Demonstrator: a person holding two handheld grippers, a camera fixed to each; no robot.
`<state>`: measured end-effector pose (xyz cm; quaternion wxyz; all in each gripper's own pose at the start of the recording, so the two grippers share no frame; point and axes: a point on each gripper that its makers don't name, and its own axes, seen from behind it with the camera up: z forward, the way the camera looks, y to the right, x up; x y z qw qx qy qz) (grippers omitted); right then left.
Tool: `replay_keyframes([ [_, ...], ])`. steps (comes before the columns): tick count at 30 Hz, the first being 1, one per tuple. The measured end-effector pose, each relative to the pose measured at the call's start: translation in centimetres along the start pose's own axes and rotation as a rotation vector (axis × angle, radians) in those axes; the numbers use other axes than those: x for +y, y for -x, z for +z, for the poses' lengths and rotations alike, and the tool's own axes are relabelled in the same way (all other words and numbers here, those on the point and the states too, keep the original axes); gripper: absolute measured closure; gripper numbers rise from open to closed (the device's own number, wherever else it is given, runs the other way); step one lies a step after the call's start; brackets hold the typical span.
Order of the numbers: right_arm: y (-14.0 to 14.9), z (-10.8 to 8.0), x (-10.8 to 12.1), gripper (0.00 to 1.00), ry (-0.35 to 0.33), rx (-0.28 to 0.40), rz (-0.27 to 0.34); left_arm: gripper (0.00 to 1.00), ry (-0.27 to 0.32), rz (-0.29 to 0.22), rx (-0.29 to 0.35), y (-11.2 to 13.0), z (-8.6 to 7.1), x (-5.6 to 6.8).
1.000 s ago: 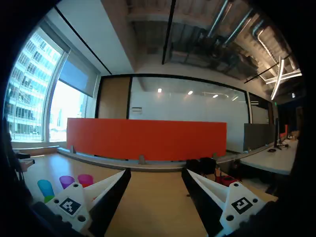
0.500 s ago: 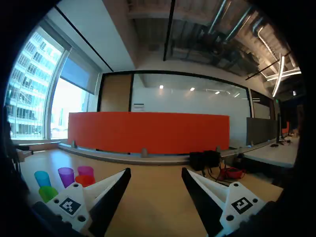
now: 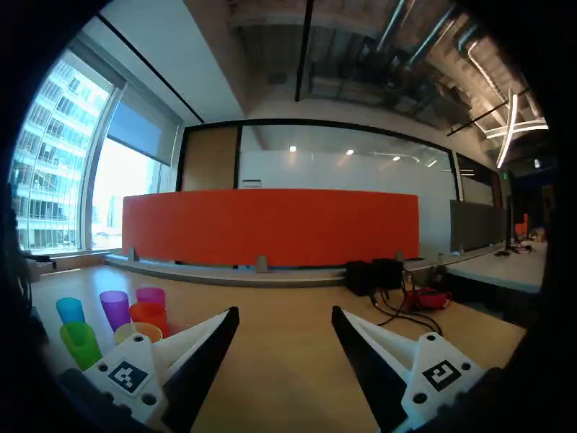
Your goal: Pour water
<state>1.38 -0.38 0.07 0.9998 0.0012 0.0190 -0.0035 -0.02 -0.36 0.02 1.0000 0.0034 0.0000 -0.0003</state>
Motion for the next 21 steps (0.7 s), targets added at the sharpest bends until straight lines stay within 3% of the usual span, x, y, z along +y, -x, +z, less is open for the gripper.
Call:
replay_keyframes([
  [21, 1.2, 0.2, 0.3, 0.00, 0.007, -0.035, 0.006, 0.08, 0.000, 0.000, 0.000, 0.0, 0.0, 0.1],
])
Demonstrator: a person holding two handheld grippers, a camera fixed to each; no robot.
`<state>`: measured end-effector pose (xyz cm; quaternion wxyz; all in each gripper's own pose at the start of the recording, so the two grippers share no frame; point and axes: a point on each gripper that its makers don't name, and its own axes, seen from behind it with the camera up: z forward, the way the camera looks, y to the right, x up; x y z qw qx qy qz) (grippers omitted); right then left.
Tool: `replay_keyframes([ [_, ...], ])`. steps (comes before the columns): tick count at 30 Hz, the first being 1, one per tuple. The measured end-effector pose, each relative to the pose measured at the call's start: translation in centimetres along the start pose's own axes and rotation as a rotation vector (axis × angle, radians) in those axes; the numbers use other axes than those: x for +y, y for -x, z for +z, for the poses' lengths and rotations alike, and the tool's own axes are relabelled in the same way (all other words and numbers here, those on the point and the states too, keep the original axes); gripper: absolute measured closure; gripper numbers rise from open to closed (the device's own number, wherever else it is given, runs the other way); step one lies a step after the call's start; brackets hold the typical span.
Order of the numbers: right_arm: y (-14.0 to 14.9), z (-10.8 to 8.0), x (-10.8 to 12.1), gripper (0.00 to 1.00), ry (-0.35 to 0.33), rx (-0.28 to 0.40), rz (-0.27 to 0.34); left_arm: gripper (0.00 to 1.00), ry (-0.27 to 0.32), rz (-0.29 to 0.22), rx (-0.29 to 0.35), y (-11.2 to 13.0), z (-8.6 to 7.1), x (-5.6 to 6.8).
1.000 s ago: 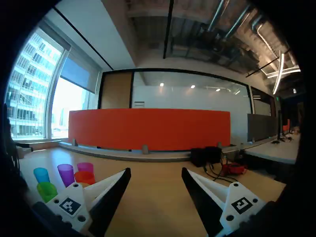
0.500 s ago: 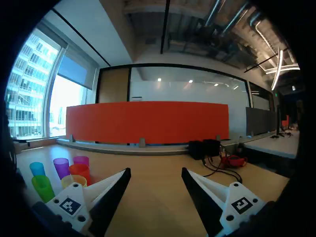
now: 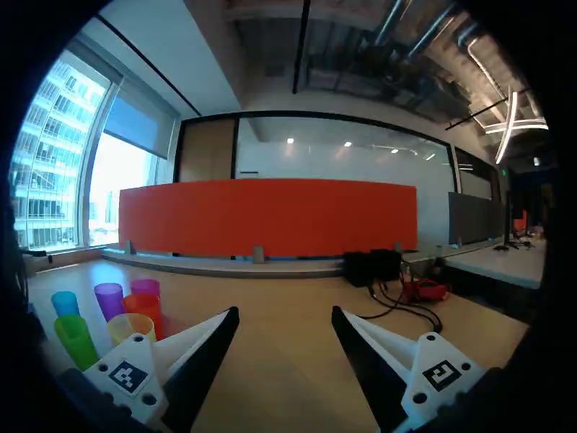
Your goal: Pour water
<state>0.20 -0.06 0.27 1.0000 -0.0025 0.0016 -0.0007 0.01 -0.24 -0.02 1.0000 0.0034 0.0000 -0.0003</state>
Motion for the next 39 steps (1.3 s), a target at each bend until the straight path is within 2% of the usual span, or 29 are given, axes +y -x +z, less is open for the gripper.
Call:
replay_keyframes([
  [39, 0.04, -0.28, 0.10, 0.00, -0.003, -0.003, 0.001, 0.08, 0.000, 0.000, 0.000, 0.02, 0.04, -0.08],
])
